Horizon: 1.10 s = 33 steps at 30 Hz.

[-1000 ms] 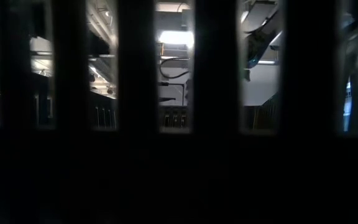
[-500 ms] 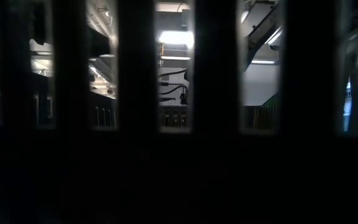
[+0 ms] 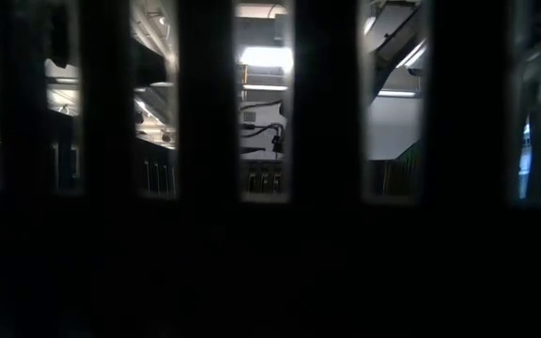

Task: Sort Halloween decoration
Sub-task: Put the green toy skeleton into the bottom black basket

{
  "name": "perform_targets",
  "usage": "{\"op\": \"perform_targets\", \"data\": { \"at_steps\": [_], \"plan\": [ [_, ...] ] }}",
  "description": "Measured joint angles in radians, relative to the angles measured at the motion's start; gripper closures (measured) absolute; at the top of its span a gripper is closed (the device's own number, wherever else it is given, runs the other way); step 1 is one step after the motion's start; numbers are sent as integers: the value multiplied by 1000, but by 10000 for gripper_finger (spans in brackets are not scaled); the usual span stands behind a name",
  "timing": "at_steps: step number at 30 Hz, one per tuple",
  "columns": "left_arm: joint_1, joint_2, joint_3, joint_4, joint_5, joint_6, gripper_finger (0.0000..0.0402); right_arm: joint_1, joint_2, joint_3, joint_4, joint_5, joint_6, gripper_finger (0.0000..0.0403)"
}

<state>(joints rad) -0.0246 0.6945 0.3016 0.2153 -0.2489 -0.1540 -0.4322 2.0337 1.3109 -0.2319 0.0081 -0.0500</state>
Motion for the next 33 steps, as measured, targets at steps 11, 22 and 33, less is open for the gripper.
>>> {"op": "perform_targets", "data": {
  "at_steps": [11, 22, 33],
  "plan": [
    [0, 0, 0, -1, -3, -1, 300, 85, -179, 0, -128, -72, -14, 399],
    [0, 0, 0, -1, -3, -2, 300, 423, -260, 0, -214, -293, -83, 400],
    [-1, 0, 0, -1, -3, -28, 300, 746, -232, 0, -109, -335, -84, 398]
  ]
}}
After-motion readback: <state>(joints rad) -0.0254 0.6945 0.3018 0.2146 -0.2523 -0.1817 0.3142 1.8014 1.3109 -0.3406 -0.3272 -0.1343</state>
